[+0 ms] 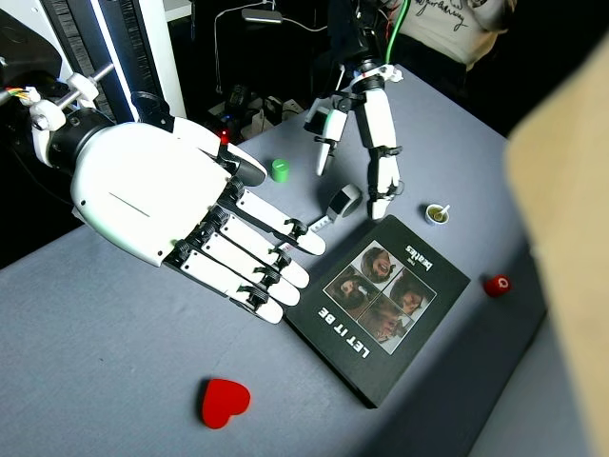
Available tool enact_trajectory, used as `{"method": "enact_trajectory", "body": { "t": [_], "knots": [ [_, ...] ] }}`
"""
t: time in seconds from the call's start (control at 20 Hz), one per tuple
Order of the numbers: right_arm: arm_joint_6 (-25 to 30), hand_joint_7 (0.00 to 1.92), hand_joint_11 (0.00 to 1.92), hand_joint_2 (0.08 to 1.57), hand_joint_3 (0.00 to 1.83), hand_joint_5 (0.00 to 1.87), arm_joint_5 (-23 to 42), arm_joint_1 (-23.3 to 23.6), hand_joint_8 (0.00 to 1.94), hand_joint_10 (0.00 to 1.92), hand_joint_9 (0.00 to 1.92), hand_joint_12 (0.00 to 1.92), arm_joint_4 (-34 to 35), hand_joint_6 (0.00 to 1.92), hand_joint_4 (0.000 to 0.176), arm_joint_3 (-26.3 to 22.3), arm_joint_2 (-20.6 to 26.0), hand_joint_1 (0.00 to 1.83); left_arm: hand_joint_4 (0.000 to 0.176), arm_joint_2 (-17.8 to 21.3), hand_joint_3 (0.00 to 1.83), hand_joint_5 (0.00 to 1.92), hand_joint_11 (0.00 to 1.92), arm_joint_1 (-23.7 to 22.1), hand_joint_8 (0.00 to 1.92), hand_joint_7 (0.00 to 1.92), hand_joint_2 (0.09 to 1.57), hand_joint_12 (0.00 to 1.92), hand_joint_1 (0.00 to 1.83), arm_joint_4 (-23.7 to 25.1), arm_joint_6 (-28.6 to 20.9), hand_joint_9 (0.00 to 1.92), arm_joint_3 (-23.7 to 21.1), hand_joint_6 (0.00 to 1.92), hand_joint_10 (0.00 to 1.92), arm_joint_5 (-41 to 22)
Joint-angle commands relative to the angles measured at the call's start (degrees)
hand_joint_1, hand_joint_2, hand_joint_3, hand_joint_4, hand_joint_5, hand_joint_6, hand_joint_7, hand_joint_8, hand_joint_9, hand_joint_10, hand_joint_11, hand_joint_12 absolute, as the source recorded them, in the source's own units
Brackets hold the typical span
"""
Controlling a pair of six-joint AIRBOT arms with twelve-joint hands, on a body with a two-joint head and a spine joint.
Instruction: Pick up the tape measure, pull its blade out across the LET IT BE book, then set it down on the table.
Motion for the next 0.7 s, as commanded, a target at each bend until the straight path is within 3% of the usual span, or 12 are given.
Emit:
{"method": "enact_trajectory", "body": {
  "t": [0.0,0.65],
  "knots": [
    [0.7,0.16,0.0,1.18,0.0,0.12,3.0,0.9,0.0,0.0,0.11,0.49,-3.7,0.0,0.116,-0.3,0.1,0.09,0.0,0.5,0.0,0.24,0.0,-0.5,0.0,0.27,1.03,0.71,1.13,2.1,-0.5,0.25,-0.1,0.0,0.0,-4.9],
    [0.8,0.18,0.0,1.18,0.0,0.13,3.0,0.9,0.0,0.0,0.13,0.52,-3.8,0.0,0.116,-0.3,0.1,0.09,0.0,-1.7,0.0,0.24,0.0,2.2,0.0,0.26,1.03,0.72,1.13,2.9,-0.1,0.25,-0.1,0.0,0.0,-6.0]
  ]
}}
